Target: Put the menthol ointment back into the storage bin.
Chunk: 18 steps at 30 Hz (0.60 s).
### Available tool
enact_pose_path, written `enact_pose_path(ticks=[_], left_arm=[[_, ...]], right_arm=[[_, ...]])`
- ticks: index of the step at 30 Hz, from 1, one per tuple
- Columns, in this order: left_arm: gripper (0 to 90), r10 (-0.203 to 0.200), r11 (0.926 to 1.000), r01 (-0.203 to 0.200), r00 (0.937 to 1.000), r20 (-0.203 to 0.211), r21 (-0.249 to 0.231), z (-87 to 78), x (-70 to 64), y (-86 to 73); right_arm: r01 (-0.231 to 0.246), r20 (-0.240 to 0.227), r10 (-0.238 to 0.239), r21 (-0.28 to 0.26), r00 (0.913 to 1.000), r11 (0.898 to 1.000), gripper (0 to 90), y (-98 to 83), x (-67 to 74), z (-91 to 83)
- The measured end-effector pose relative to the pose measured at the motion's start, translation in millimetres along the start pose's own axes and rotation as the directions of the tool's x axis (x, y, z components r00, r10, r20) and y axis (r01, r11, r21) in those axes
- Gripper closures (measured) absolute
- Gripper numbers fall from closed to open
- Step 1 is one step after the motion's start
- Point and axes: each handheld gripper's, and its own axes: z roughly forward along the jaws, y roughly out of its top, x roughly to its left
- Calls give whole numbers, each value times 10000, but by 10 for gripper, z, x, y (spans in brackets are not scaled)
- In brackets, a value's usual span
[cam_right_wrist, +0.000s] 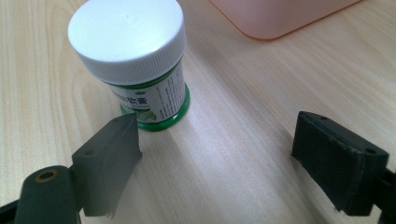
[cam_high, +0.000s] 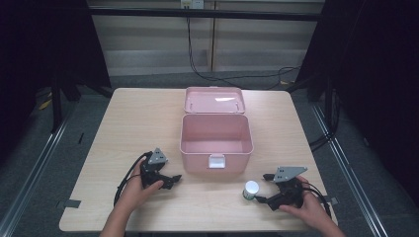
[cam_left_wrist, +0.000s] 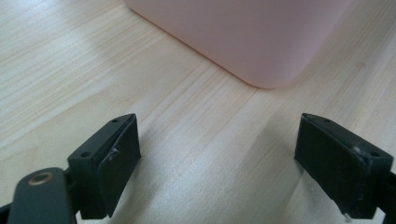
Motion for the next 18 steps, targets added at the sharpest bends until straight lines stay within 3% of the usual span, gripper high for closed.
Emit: enact_pose_path(ticks=[5,9,14,18], left_arm=[[136,-1,10000,1,10000,2,-1,0,0,0],[136,-1,10000,1,10000,0,-4,0,0,0],[137,-4,10000,4,10000,1,-4,0,0,0],[136,2,10000,-2,10000,12,-3,0,1,0]], right_arm=[[-226,249,203,956,9995,9952,147,95,36,-18],[-426,141,409,1604,9991,9861,158,148,23,-49],[-647,-133,686,1963,9976,9784,160,186,-24,-65],[-694,-683,904,2642,9936,9620,147,245,-52,-94]])
